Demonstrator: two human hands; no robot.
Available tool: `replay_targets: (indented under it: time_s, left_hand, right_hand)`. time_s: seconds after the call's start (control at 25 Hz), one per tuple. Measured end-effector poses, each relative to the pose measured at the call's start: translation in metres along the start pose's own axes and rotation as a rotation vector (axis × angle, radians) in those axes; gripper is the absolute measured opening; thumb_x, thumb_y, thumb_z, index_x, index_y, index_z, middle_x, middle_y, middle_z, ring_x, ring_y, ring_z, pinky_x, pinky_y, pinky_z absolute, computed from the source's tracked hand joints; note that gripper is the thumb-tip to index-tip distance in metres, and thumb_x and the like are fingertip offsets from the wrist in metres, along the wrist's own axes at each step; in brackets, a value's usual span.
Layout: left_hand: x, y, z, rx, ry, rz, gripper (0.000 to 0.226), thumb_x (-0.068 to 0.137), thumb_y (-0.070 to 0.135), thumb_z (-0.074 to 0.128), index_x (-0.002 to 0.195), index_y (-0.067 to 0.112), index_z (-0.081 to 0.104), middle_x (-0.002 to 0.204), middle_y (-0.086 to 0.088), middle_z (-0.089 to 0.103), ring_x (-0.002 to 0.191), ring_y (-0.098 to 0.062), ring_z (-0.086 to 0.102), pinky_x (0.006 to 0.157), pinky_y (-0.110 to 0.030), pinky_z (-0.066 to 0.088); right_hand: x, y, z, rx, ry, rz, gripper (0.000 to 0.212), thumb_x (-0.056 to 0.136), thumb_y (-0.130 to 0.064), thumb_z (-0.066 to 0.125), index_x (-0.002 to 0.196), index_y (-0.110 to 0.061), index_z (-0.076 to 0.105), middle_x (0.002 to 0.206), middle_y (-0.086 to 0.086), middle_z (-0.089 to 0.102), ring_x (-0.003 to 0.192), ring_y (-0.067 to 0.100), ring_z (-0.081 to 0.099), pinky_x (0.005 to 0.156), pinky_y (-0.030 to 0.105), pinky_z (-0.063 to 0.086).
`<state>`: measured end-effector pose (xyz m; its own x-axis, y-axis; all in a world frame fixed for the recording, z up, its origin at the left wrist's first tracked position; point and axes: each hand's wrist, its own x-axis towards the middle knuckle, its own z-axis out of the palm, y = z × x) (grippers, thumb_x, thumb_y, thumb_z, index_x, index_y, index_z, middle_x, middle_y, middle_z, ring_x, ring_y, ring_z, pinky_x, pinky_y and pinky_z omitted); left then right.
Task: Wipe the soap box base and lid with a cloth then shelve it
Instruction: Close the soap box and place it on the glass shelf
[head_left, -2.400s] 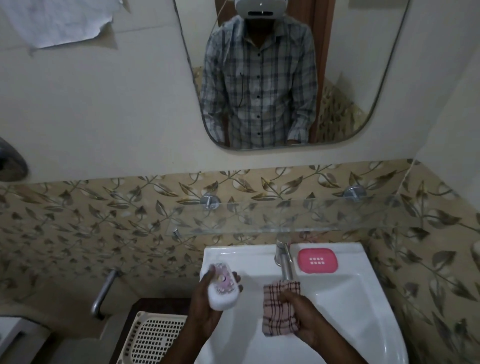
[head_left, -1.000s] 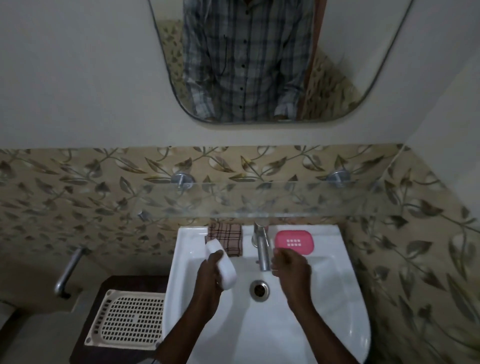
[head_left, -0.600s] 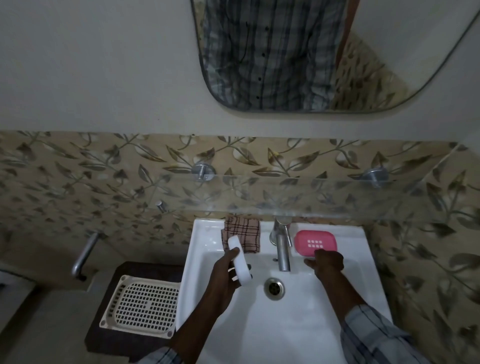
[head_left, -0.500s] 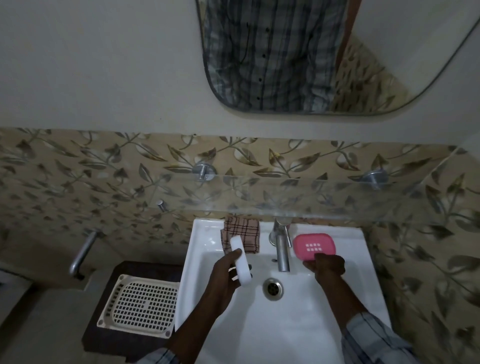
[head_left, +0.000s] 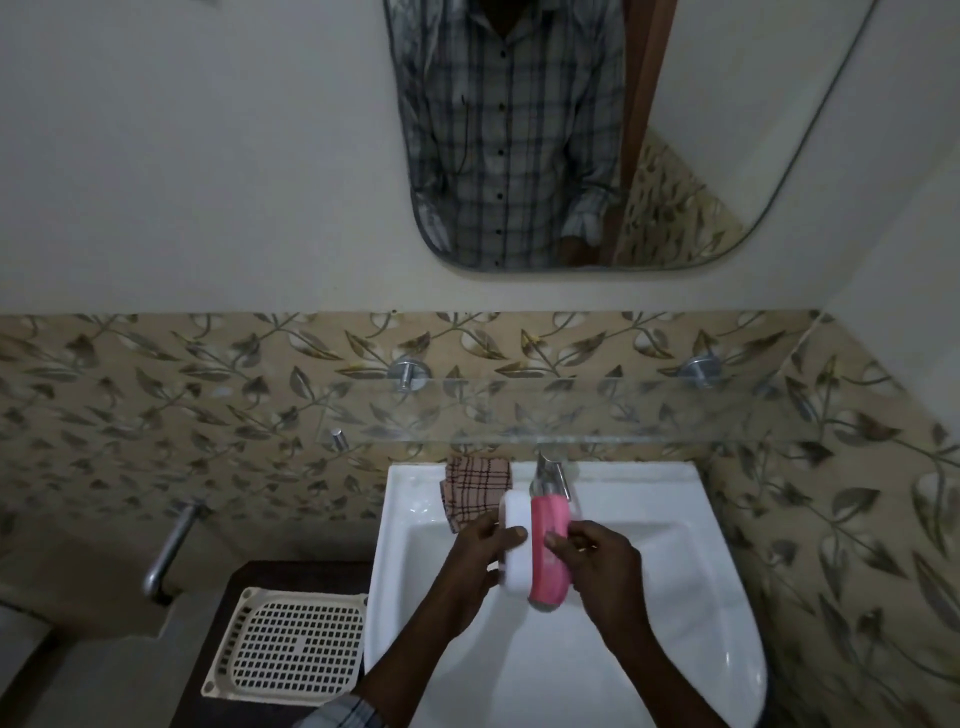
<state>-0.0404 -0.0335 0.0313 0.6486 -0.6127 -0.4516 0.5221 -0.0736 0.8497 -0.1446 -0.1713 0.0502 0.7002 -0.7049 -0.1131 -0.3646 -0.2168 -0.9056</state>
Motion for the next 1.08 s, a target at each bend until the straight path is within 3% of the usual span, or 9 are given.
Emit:
replay_targets:
  time_s: [0.12, 0.28, 0.36, 0.44, 0.52, 0.6, 0.72, 0.88, 1.08]
  left_hand:
    - [-0.004, 0.002, 0.005, -0.061, 0.0, -0.01, 0.054, 0.075, 0.03, 0.077, 0.126, 0.017, 0.063, 0.12, -0.014, 0.071, 0.109, -0.033, 0.068, 0.081, -0.047, 0.06]
    - [-0.01, 0.001, 0.002, -0.174, -0.021, 0.018, 0.06, 0.072, 0.027, 0.077, 0.127, 0.011, 0.061, 0.124, -0.021, 0.067, 0.116, -0.041, 0.062, 0.091, -0.056, 0.055]
    - [-0.013, -0.001, 0.002, -0.2, -0.025, 0.044, 0.064, 0.07, 0.03, 0.078, 0.128, 0.008, 0.06, 0.124, -0.025, 0.066, 0.116, -0.044, 0.061, 0.097, -0.062, 0.051]
    - [-0.016, -0.002, 0.003, -0.181, -0.006, 0.069, 0.062, 0.071, 0.032, 0.077, 0.126, 0.009, 0.061, 0.124, -0.026, 0.065, 0.116, -0.046, 0.061, 0.098, -0.067, 0.046]
    - [-0.018, 0.0, 0.003, -0.136, -0.003, 0.096, 0.052, 0.076, 0.035, 0.075, 0.123, 0.014, 0.066, 0.122, -0.023, 0.068, 0.114, -0.042, 0.063, 0.098, -0.066, 0.047]
    - [-0.021, 0.002, 0.004, -0.106, -0.009, 0.105, 0.046, 0.081, 0.035, 0.071, 0.123, 0.017, 0.067, 0.121, -0.018, 0.069, 0.113, -0.038, 0.065, 0.099, -0.061, 0.049]
    - [-0.023, 0.007, 0.008, -0.098, 0.012, 0.117, 0.045, 0.085, 0.032, 0.067, 0.127, 0.017, 0.063, 0.119, -0.015, 0.071, 0.112, -0.036, 0.066, 0.098, -0.058, 0.052]
    - [-0.026, 0.013, 0.013, -0.128, -0.011, 0.094, 0.046, 0.084, 0.031, 0.064, 0.126, 0.014, 0.062, 0.114, -0.016, 0.072, 0.104, -0.033, 0.069, 0.085, -0.048, 0.058]
    - [-0.035, 0.016, 0.02, -0.173, 0.025, 0.042, 0.041, 0.092, 0.03, 0.061, 0.127, 0.009, 0.062, 0.122, -0.02, 0.07, 0.111, -0.033, 0.067, 0.094, -0.041, 0.054]
  right_hand:
    - [-0.003, -0.008, 0.015, 0.075, 0.003, -0.004, 0.021, 0.081, -0.021, 0.08, 0.099, -0.012, 0.077, 0.089, 0.001, 0.077, 0.079, 0.011, 0.071, 0.075, 0.033, 0.059]
    - [-0.012, -0.01, 0.027, 0.158, -0.009, 0.035, 0.011, 0.082, -0.04, 0.076, 0.09, -0.041, 0.068, 0.099, -0.014, 0.069, 0.088, 0.007, 0.067, 0.076, 0.034, 0.058]
    - [-0.016, -0.01, 0.033, 0.164, -0.073, 0.096, 0.027, 0.078, -0.056, 0.073, 0.098, -0.046, 0.059, 0.111, -0.012, 0.06, 0.098, 0.01, 0.063, 0.08, 0.036, 0.058]
    - [-0.019, -0.01, 0.036, 0.25, -0.17, 0.166, 0.045, 0.069, -0.07, 0.07, 0.106, -0.05, 0.056, 0.115, -0.016, 0.063, 0.1, 0.009, 0.066, 0.078, 0.038, 0.061]
    - [-0.017, -0.011, 0.035, 0.271, -0.189, 0.139, 0.049, 0.065, -0.074, 0.066, 0.109, -0.056, 0.057, 0.112, -0.018, 0.068, 0.094, 0.001, 0.069, 0.07, 0.029, 0.061]
    - [-0.017, -0.012, 0.035, 0.27, -0.217, 0.113, 0.048, 0.071, -0.075, 0.059, 0.116, -0.06, 0.055, 0.112, -0.017, 0.068, 0.096, 0.004, 0.069, 0.071, 0.031, 0.062]
    - [-0.02, -0.016, 0.038, 0.284, -0.252, 0.106, 0.045, 0.083, -0.07, 0.053, 0.126, -0.055, 0.054, 0.119, -0.013, 0.066, 0.104, 0.01, 0.067, 0.088, 0.043, 0.06]
    - [-0.022, -0.017, 0.04, 0.346, -0.277, 0.165, 0.043, 0.098, -0.045, 0.052, 0.138, -0.033, 0.054, 0.132, -0.004, 0.064, 0.118, 0.013, 0.061, 0.106, 0.045, 0.048]
    - [-0.03, -0.027, 0.051, 0.378, -0.266, 0.193, 0.046, 0.105, -0.032, 0.037, 0.147, -0.015, 0.043, 0.151, 0.003, 0.045, 0.139, 0.014, 0.041, 0.12, 0.034, 0.026]
